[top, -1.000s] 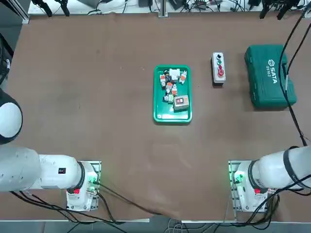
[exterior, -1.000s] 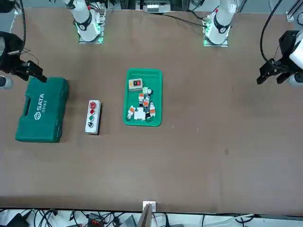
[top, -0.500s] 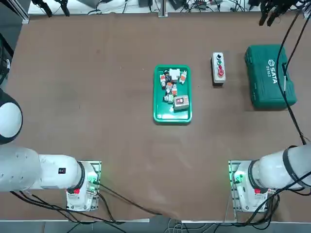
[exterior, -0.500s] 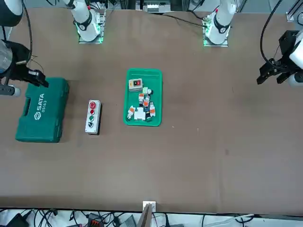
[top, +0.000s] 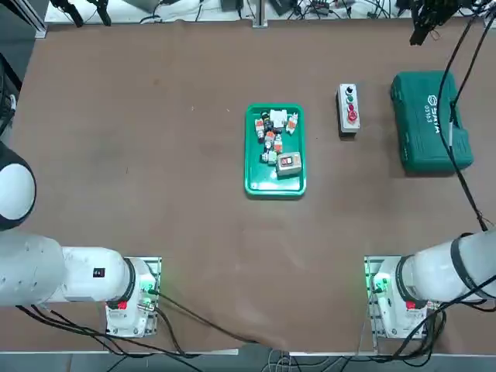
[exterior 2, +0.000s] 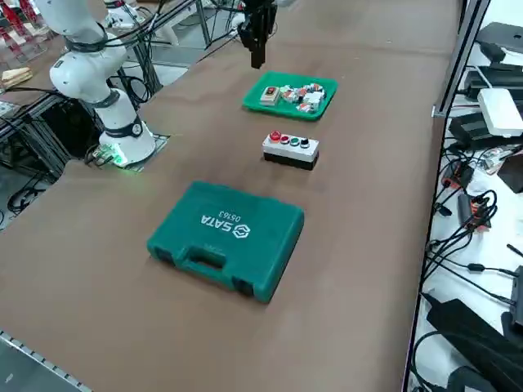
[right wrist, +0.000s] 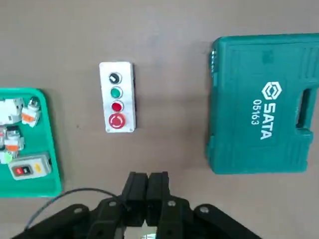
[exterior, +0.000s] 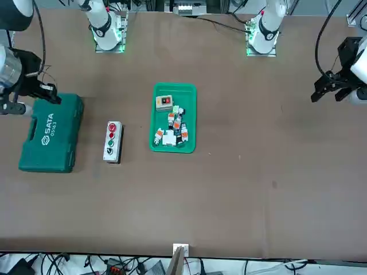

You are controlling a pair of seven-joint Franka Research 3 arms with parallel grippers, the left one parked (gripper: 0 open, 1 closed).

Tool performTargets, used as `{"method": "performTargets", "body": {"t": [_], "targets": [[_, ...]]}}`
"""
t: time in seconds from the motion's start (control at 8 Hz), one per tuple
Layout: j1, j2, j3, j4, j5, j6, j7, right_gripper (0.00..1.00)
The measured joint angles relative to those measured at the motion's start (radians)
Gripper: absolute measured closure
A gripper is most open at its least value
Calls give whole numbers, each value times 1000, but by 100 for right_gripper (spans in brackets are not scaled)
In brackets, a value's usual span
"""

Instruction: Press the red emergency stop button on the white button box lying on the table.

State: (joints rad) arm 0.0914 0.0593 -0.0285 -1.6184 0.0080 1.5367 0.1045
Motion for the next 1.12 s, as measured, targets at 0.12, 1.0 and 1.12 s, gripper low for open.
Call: {"method": "performTargets", "body": {"t": [0.12,1.0,1.12], "targets": [[23,0,1,-2,0,-13,0,99],[136,68,1,-396,1,528,14,99],[138,81,1,-458,1,622,14,99]]}}
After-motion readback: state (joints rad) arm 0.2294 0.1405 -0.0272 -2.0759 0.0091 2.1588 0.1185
